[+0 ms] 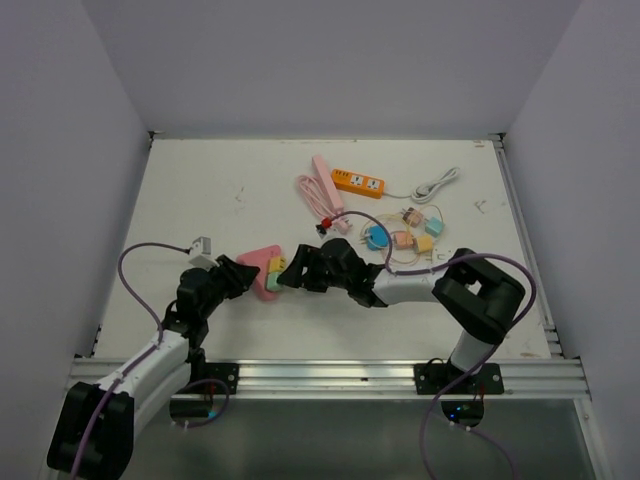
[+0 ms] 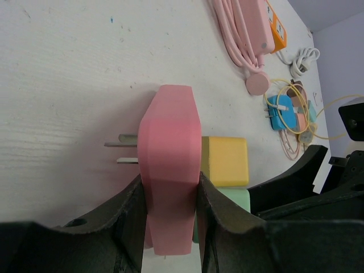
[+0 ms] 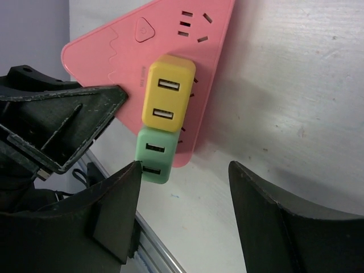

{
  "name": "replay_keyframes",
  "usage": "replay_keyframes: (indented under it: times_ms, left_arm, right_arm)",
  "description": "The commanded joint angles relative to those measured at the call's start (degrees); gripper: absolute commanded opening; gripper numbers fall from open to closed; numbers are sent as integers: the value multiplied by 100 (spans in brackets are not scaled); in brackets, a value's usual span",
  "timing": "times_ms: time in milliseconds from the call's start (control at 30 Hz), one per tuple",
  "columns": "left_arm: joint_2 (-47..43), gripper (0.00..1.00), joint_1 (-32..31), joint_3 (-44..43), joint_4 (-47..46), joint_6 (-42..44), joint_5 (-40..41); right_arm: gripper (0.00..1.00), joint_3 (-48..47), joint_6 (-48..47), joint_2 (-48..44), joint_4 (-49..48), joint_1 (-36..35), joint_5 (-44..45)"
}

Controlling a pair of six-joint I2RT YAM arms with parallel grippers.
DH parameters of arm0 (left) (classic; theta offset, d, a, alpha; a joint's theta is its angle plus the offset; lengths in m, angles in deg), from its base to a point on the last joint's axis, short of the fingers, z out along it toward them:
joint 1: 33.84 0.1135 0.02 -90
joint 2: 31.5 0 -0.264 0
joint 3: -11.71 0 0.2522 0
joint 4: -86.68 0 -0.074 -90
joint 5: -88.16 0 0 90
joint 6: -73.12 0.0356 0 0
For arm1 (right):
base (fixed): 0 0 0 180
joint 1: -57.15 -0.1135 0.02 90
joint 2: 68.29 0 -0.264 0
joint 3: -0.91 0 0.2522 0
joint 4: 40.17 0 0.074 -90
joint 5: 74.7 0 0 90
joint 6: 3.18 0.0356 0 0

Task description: Pull the plug off the socket

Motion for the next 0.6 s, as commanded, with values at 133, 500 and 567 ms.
replay_keyframes:
  times_ms: [133,500,567]
  left_arm:
    - [104,0,-123,72,-470,-141,-50]
    - [87,0,-202,2,-478,-123,30]
    - [104,0,-228,2,-487,-123,21]
  right_arm:
    - [61,-519,12,354,-520,-109,-183]
    - [45,-467,223,512,-607,-171,-175]
    - [38,-440,223,556,-669,-171,-175]
